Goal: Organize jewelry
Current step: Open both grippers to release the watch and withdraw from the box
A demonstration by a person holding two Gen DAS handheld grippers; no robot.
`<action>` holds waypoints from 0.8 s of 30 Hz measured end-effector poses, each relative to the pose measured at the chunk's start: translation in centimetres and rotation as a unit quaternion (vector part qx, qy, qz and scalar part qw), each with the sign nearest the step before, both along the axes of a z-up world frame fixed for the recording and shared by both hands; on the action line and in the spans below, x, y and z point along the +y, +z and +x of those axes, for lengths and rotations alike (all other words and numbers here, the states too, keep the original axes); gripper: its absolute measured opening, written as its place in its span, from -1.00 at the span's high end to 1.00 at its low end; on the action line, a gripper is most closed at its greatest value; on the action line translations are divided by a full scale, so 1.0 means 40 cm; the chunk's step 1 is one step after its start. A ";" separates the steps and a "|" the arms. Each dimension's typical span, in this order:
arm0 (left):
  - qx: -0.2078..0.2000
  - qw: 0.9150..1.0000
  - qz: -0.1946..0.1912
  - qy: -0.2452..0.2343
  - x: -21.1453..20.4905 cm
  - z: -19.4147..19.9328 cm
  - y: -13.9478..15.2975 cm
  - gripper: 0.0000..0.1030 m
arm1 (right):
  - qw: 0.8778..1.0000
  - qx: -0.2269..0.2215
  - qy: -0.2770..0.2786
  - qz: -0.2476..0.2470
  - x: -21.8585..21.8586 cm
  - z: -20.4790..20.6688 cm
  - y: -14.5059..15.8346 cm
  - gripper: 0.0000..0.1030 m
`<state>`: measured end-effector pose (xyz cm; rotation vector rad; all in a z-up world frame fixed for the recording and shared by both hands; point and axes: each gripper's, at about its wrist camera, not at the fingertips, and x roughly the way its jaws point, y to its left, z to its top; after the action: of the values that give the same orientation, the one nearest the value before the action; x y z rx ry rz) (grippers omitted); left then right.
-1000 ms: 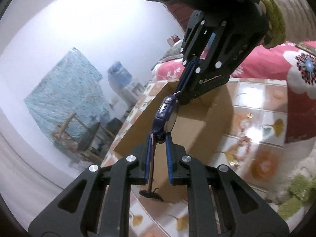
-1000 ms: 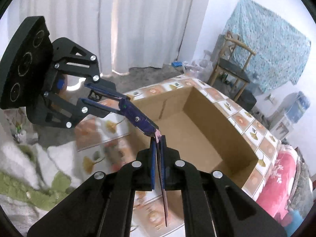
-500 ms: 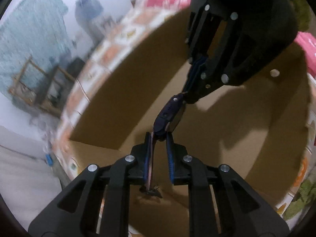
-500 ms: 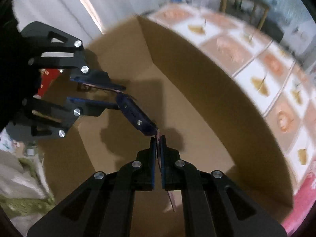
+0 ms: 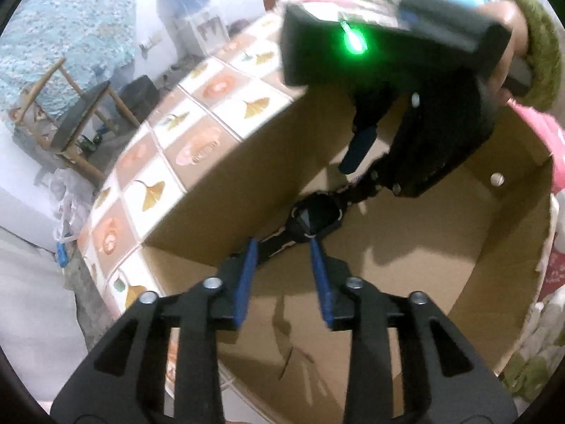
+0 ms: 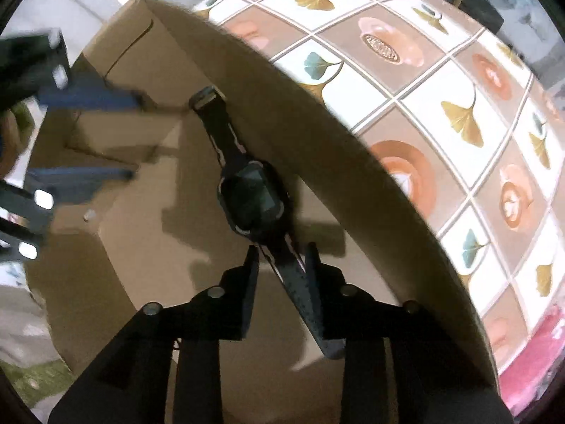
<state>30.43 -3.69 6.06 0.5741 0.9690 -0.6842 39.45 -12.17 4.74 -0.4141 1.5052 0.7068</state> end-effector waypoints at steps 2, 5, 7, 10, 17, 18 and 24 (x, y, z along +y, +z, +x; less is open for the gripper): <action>-0.017 1.000 -0.022 0.011 0.030 -0.017 0.038 0.26 | 1.000 -0.015 0.003 -0.004 0.007 -0.018 0.011 0.22; -0.037 0.997 -0.060 0.035 0.085 -0.033 0.091 0.07 | 0.999 -0.032 0.000 -0.005 0.013 -0.053 0.034 0.14; -0.054 0.994 -0.084 0.049 0.119 -0.062 0.127 -0.11 | 0.999 -0.039 -0.004 0.004 0.015 -0.085 0.055 0.02; -0.079 0.988 -0.113 0.076 0.175 -0.146 0.173 -0.36 | 0.998 -0.063 -0.019 0.016 0.016 -0.136 0.100 -0.01; -0.092 0.973 -0.158 0.141 0.272 -0.389 0.145 -0.63 | 0.956 -0.200 -0.132 0.171 -0.103 -0.380 0.299 -0.22; -0.090 0.972 -0.158 0.149 0.274 -0.411 0.123 -0.63 | 0.949 -0.219 -0.141 0.181 -0.115 -0.418 0.302 -0.26; -0.030 0.960 -0.161 0.226 0.252 -0.543 -0.082 -0.63 | 0.936 -0.224 -0.218 0.161 -0.108 -0.660 0.149 -0.30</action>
<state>8.70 6.39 2.78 0.0757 0.8691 -0.3968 13.06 -16.49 10.71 0.0188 0.9746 0.4506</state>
